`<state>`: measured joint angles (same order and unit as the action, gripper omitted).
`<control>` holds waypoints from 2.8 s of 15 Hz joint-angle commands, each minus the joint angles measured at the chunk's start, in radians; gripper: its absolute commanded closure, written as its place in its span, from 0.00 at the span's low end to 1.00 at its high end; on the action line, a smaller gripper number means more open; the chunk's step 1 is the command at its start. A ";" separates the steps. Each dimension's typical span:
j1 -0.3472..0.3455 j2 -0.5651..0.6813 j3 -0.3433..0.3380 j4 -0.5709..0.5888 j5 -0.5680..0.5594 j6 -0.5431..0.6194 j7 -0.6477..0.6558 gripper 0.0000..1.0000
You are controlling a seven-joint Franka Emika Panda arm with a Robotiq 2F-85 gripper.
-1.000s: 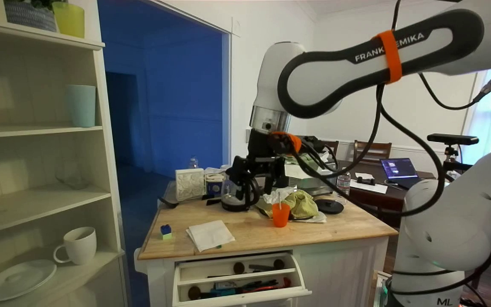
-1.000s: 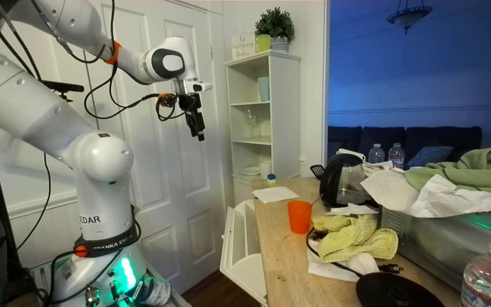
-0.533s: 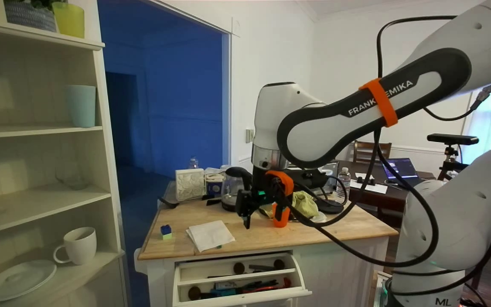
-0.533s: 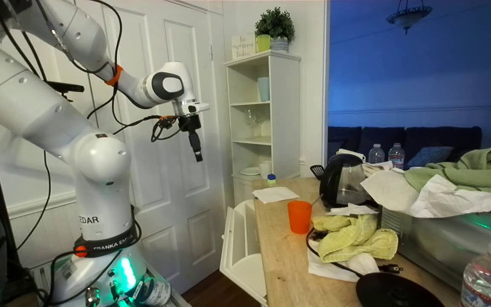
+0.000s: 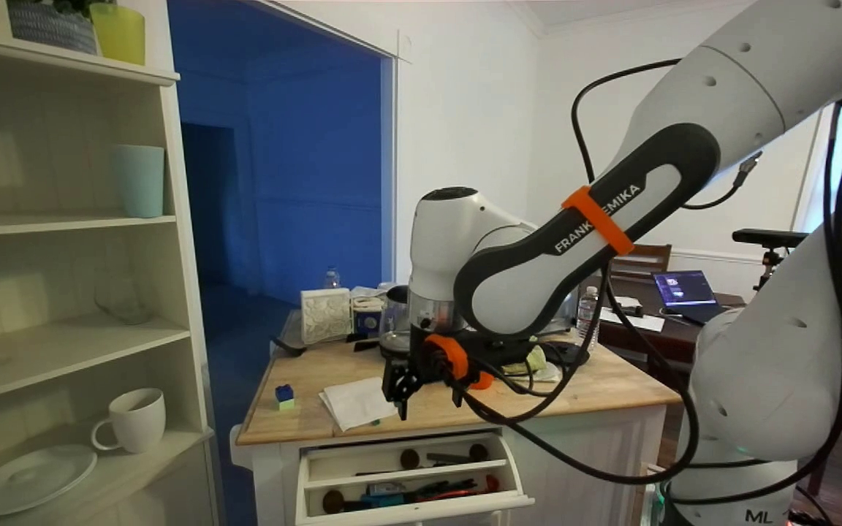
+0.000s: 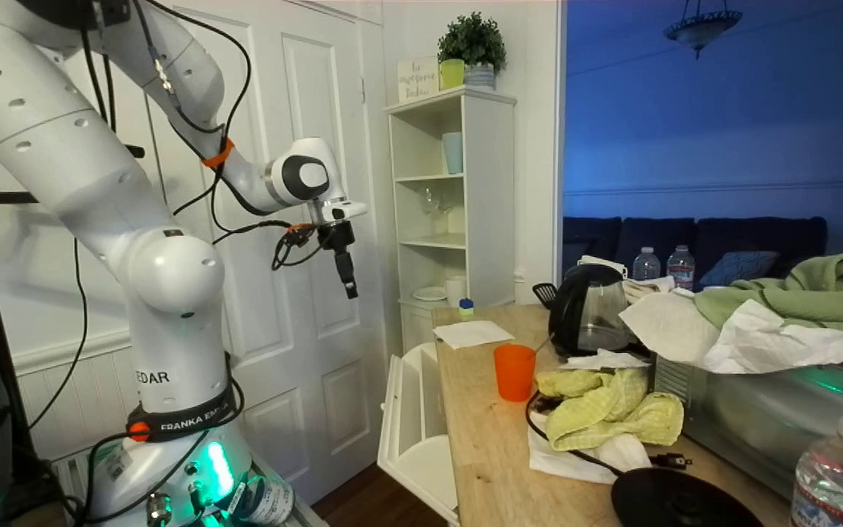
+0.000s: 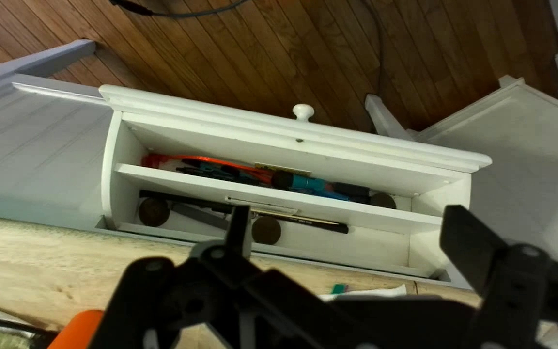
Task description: Close the open kitchen drawer
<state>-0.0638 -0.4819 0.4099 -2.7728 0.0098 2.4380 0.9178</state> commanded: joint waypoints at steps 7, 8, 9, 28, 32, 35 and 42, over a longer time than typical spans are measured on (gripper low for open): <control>-0.076 0.343 0.052 0.001 -0.451 0.246 0.462 0.00; -0.111 0.371 0.082 0.001 -0.529 0.255 0.536 0.00; -0.115 0.402 0.078 0.001 -0.606 0.262 0.614 0.00; -0.120 0.471 0.064 0.013 -0.842 0.246 0.832 0.00; -0.120 0.506 0.061 0.012 -0.977 0.250 0.941 0.00; -0.117 0.547 0.054 0.017 -1.139 0.256 1.076 0.00; -0.116 0.697 0.013 0.059 -1.575 0.246 1.477 0.00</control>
<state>-0.1787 0.1233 0.4492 -2.7534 -1.4008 2.6790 2.2372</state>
